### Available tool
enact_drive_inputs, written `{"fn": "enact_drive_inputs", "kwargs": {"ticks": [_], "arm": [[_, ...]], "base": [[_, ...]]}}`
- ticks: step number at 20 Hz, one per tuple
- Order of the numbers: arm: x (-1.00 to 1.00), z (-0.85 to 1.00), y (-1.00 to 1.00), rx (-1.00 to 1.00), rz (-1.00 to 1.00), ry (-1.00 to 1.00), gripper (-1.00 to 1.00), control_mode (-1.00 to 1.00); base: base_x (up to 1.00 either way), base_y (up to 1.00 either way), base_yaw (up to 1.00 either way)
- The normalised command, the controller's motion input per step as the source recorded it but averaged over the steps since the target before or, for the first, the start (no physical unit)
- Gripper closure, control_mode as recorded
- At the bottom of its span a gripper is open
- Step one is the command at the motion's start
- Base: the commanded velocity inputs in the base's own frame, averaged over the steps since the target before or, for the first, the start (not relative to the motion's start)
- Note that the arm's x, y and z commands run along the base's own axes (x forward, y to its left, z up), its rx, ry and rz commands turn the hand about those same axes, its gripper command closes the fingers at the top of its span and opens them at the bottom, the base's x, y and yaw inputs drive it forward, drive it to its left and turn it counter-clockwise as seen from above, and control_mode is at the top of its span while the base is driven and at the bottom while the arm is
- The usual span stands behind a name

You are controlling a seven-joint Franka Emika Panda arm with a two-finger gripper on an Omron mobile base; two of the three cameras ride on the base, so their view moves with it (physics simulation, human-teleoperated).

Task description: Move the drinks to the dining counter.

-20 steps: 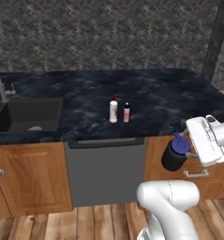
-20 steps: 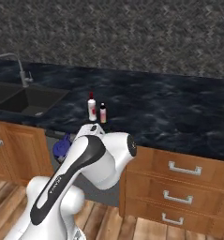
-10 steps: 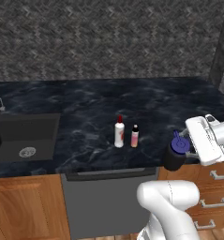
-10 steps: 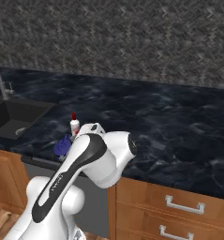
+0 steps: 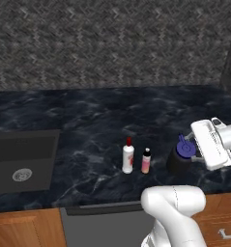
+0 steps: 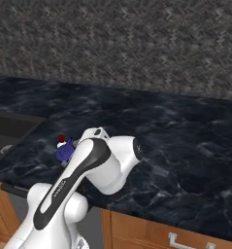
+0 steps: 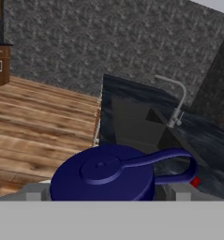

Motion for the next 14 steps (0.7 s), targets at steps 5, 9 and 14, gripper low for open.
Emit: {"fn": "enact_drive_inputs", "kwargs": {"ticks": [5,9,14], "arm": [[0.00,0.00,0.00,0.00,0.00,0.00,1.00,1.00],[0.00,0.00,0.00,0.00,0.00,0.00,1.00,1.00],[0.00,0.00,0.00,0.00,0.00,0.00,1.00,-1.00]], "base": [[0.16,-0.03,0.00],[0.00,-0.01,0.00],[0.00,0.00,0.00]]}}
